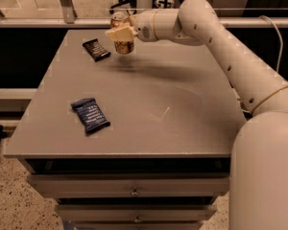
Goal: Move orange can near rxbar chocolate
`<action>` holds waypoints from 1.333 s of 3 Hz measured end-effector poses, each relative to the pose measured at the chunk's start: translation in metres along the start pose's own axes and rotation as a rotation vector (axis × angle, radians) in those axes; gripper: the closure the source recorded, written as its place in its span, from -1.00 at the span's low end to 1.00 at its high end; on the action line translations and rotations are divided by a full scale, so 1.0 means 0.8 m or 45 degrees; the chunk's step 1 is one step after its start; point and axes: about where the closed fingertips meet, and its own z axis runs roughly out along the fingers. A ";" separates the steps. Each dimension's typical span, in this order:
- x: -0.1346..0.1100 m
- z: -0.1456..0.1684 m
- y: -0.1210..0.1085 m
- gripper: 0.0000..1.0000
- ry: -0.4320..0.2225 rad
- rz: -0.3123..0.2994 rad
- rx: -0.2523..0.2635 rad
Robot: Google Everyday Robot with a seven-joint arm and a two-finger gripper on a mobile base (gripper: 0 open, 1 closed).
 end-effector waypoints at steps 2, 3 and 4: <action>0.015 0.031 -0.026 0.94 -0.003 0.036 0.066; 0.024 0.033 -0.032 0.48 -0.014 0.089 0.072; 0.025 0.041 -0.032 0.01 -0.037 0.136 0.055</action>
Offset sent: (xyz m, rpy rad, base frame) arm 0.0408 -0.0030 -0.0193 -0.0031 -0.0060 -0.1064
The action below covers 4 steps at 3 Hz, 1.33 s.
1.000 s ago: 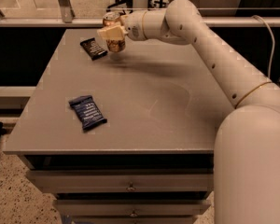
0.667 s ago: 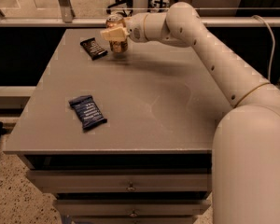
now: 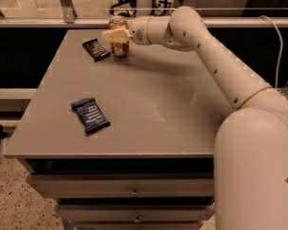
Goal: Move orange can near rxbar chocolate
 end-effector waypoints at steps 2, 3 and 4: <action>0.010 0.012 0.007 -0.91 -0.015 0.066 -0.019; 0.015 -0.005 0.004 -1.00 -0.016 0.071 -0.015; 0.006 -0.043 -0.007 -1.00 -0.030 0.034 0.006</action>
Offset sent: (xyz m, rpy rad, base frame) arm -0.0018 0.0073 -0.0139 0.0525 0.0600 -0.0028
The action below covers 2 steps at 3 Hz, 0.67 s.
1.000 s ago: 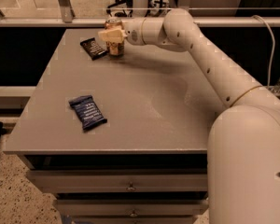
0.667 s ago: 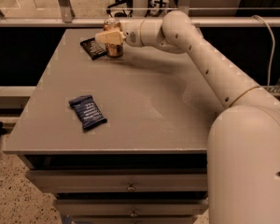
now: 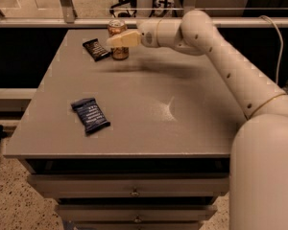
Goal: Move orange can near rxbar chocolate
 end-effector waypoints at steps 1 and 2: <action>-0.012 -0.077 -0.025 -1.00 -0.010 -0.090 0.028; -0.039 -0.174 -0.053 -1.00 -0.049 -0.224 0.090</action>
Offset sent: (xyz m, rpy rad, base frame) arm -0.0477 -0.2520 0.0953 -0.1097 -0.3375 -0.1054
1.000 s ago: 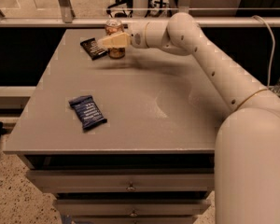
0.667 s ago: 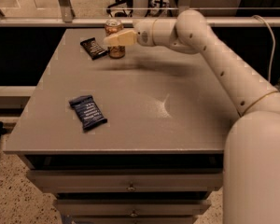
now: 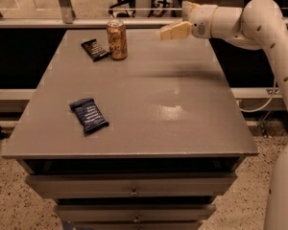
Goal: Move orange can near rxbar chocolate
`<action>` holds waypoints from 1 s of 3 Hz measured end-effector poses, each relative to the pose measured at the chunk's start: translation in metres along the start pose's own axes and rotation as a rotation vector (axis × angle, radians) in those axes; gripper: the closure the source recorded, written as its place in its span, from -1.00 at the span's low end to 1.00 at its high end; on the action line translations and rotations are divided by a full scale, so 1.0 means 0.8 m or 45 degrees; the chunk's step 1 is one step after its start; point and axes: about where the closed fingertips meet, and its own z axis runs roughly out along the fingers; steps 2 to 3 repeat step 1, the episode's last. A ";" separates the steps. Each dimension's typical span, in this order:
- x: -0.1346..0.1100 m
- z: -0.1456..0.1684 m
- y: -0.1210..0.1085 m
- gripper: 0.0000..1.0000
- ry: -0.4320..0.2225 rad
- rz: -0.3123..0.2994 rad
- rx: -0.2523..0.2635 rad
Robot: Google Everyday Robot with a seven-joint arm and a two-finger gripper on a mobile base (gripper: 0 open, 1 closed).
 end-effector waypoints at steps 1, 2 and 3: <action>-0.006 -0.015 -0.006 -1.00 -0.007 -0.031 0.012; -0.006 -0.015 -0.006 -1.00 -0.007 -0.031 0.012; -0.006 -0.015 -0.006 -1.00 -0.007 -0.031 0.012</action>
Offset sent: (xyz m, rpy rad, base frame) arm 0.0000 0.0000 0.0000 0.0000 0.0000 0.0000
